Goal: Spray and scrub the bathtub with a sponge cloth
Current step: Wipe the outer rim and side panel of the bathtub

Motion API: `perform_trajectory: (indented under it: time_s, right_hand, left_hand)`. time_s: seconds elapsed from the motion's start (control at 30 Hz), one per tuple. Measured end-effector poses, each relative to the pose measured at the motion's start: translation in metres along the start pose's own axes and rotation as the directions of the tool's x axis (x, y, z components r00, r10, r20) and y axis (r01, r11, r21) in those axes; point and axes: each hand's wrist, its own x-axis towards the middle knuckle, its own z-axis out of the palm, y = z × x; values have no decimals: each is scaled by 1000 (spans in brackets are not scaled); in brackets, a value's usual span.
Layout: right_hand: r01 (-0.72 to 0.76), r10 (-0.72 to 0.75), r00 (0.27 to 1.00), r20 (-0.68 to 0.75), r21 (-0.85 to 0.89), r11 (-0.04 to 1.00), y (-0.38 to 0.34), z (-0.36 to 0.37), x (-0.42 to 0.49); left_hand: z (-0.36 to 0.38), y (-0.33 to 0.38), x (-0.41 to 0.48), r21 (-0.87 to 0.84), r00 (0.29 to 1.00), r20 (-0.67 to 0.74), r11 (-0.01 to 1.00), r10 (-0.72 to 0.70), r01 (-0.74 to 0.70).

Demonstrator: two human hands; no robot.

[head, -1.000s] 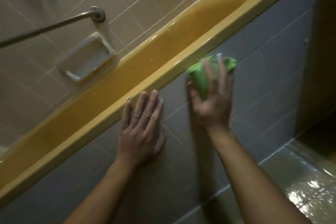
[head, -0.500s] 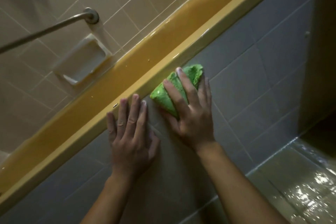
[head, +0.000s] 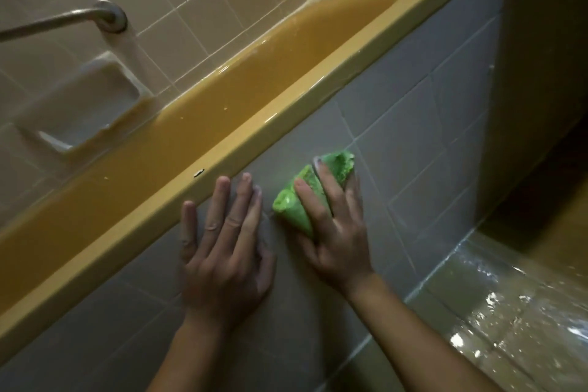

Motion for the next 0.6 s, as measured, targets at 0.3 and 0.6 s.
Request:
perform_trajectory:
  time_s: [0.3,0.6]
  right_hand:
    - [-868,912,235,-337,350,353,92,-25,34]
    - [-580,572,781,-252,48,813,-16,47,-97]
  left_hand:
    - [-1,-3,-13,-63,999,30,998,22,-20]
    - [-3,0,-11,-87,999,52,996,-9,14]
